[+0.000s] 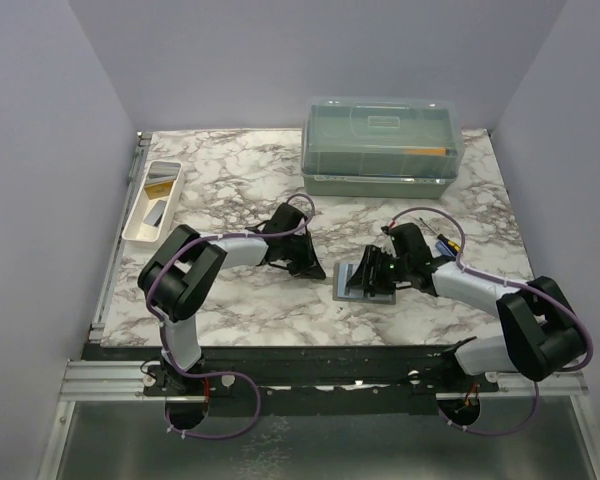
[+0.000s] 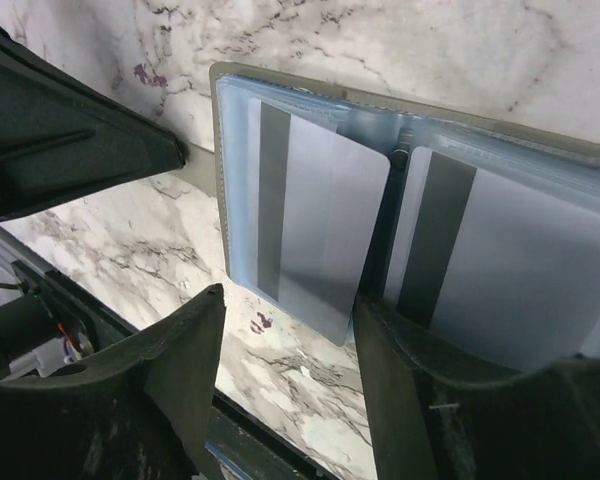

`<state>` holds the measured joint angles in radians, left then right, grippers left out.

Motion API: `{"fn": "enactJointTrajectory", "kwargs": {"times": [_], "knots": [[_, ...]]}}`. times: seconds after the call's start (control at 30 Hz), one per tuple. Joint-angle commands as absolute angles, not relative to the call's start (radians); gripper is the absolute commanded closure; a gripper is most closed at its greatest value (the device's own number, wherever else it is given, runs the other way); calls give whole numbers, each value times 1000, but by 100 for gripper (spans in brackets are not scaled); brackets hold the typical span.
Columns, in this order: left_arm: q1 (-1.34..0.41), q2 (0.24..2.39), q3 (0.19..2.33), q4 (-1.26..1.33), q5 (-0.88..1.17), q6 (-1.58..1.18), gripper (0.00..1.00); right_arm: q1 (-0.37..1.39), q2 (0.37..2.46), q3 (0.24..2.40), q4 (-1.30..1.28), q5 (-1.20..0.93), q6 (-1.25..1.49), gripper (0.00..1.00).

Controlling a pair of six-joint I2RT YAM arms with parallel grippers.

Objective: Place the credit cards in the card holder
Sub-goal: Insert the credit card into the card holder.

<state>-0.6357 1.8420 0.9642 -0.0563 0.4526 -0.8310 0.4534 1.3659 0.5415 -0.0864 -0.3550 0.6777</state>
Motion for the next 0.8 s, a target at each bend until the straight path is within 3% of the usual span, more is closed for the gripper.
{"fn": "enactJointTrajectory", "kwargs": {"times": [0.0,0.33,0.77], "knots": [[-592,1834,926,-164,367,-769,100,458,1401,562,-122,-354,634,39],[-586,1826,935,-170,415,-751,100,459,1357,612,-262,-208,599,29],[-587,1767,980,-199,493,-710,96,489,1484,707,-180,-280,585,30]]}}
